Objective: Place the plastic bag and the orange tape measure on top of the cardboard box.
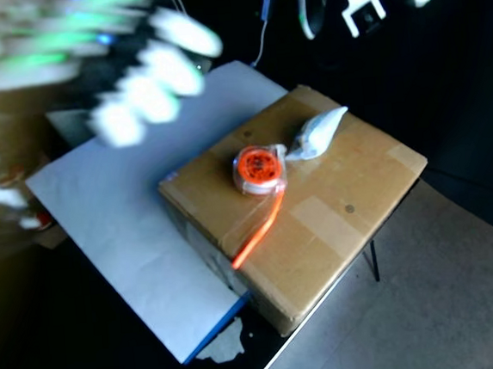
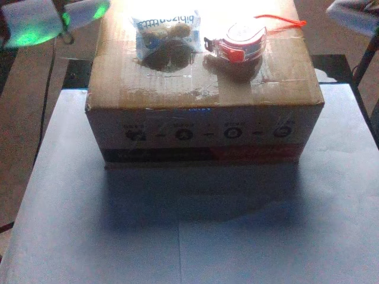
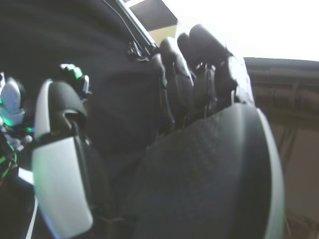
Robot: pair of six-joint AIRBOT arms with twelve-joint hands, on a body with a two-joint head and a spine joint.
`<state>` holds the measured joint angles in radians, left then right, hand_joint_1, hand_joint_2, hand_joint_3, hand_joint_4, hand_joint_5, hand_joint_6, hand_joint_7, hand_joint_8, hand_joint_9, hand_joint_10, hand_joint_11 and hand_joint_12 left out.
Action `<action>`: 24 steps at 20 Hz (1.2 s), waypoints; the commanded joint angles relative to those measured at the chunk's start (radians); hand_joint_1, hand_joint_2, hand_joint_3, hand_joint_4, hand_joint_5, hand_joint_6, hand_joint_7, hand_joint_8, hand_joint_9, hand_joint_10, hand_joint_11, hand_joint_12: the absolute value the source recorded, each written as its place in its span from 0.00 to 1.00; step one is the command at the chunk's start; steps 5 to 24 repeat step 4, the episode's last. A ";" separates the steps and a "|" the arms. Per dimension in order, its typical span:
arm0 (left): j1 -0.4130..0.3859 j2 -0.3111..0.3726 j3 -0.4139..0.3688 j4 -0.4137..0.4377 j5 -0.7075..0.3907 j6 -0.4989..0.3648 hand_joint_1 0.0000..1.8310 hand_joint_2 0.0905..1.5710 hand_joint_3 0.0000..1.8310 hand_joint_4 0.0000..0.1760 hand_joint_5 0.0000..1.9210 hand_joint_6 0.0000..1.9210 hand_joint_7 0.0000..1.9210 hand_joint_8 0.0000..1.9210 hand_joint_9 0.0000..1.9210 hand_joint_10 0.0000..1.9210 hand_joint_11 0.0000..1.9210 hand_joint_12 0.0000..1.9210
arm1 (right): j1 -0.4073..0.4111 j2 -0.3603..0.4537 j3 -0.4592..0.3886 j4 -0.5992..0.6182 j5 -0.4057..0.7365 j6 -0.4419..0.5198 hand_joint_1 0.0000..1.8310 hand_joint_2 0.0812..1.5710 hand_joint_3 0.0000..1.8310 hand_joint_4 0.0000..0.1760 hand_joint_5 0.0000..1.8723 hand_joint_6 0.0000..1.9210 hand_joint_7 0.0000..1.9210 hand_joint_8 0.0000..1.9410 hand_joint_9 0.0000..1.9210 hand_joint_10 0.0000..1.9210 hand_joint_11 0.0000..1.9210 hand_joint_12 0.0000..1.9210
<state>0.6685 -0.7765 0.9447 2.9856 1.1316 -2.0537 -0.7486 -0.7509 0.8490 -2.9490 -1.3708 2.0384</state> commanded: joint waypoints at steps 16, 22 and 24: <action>0.065 0.053 -0.041 0.000 0.332 -0.037 0.45 0.67 0.00 0.00 0.16 0.06 0.09 0.41 0.07 0.54 0.00 0.87 | -0.054 0.037 -0.051 -0.017 -0.276 0.004 0.43 0.65 0.00 0.00 0.01 0.34 0.06 0.43 0.07 0.55 0.09 0.74; 0.065 0.053 -0.041 0.000 0.332 -0.037 0.45 0.67 0.00 0.00 0.16 0.06 0.09 0.41 0.07 0.54 0.00 0.87 | -0.054 0.037 -0.051 -0.017 -0.276 0.004 0.43 0.65 0.00 0.00 0.01 0.34 0.06 0.43 0.07 0.55 0.09 0.74; 0.065 0.053 -0.041 0.000 0.332 -0.037 0.45 0.67 0.00 0.00 0.16 0.06 0.09 0.41 0.07 0.54 0.00 0.87 | -0.054 0.037 -0.051 -0.017 -0.276 0.004 0.43 0.65 0.00 0.00 0.01 0.34 0.06 0.43 0.07 0.55 0.09 0.74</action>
